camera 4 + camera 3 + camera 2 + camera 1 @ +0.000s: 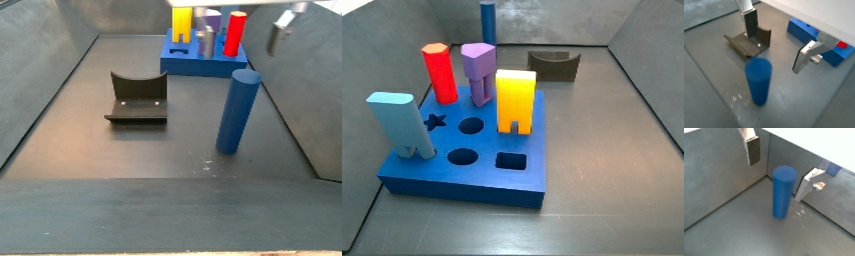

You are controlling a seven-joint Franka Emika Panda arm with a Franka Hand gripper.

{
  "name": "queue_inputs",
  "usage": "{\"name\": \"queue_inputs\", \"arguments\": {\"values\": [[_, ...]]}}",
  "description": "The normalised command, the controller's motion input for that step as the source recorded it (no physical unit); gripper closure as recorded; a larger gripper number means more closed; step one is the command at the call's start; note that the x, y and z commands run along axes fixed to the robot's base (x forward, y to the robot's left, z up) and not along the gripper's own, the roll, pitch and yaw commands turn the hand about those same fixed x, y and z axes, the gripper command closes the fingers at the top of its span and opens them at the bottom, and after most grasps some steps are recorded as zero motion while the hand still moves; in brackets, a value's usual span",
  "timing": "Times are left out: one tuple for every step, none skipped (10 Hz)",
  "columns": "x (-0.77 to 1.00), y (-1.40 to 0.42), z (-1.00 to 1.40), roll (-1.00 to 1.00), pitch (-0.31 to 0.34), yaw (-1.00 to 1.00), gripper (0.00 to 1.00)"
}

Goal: Pick up the round object. Move up. Move to above the board. Insert the round object.
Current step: Pick up the round object.

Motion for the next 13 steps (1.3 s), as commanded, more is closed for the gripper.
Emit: {"name": "queue_inputs", "arguments": {"values": [[-0.29, 0.49, -0.11, -0.12, -0.024, -0.02, 0.00], [0.00, 0.45, -0.10, -0.18, -0.033, 0.00, 0.00], [0.20, 0.40, -0.13, -0.33, -0.104, -0.01, 0.00], [0.24, 0.29, -0.16, -0.38, -0.179, -0.04, 0.00], [0.18, 0.23, -0.19, -0.39, -0.244, -0.05, 0.00], [0.01, 0.10, -0.17, -0.26, -0.200, 0.00, 0.00], [0.02, 0.00, -0.22, -0.21, -0.176, 0.00, 0.00], [0.00, 0.00, -0.35, -0.18, -0.191, 0.00, 0.00], [0.00, 0.00, -0.47, -0.16, -0.197, 0.00, 0.00], [0.00, 0.00, -0.56, -0.15, -0.206, 0.00, 0.00], [0.07, 0.00, -0.47, -0.14, -0.174, 0.00, 0.00], [0.11, 0.00, -0.34, -0.12, -0.147, 0.00, 0.00], [0.15, 0.00, -0.30, -0.11, -0.124, 0.00, 0.00]]}}
